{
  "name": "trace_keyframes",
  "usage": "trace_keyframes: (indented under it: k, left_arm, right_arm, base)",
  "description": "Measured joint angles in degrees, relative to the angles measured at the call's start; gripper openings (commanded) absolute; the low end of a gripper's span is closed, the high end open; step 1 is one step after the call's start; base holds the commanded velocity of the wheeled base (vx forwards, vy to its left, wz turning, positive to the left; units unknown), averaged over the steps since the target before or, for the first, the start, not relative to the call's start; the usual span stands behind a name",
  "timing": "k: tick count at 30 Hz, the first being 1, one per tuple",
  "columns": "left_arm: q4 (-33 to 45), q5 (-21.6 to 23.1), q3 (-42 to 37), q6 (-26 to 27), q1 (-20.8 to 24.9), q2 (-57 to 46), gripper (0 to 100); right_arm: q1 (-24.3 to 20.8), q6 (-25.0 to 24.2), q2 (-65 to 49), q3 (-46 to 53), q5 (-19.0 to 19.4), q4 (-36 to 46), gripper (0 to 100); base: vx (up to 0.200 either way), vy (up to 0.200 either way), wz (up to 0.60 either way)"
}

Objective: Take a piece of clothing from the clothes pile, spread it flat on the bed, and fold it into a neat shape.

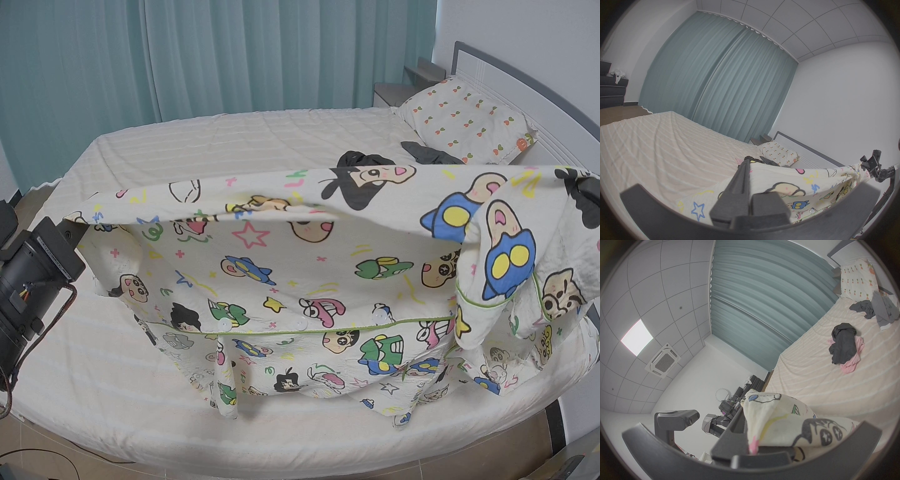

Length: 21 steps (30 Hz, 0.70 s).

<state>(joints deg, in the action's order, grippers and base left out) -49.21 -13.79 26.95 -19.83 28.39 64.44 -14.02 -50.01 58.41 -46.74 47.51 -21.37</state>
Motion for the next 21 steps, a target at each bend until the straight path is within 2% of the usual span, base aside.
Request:
trace_keyframes:
  k: [12, 21]
  left_arm:
    - [-0.07, 0.09, 0.46, 0.27, -1.61, -0.38, 0]
    - [-0.09, -0.06, 0.77, 2.43, -2.02, -1.01, 0]
  right_arm:
    - [-0.01, 0.11, 1.95, 0.09, -0.22, -0.13, 0]
    - [-0.22, 0.09, 2.47, 0.62, -0.22, -0.11, 0]
  base:
    - [0.0, 0.2, 0.0]
    - [0.0, 0.2, 0.0]
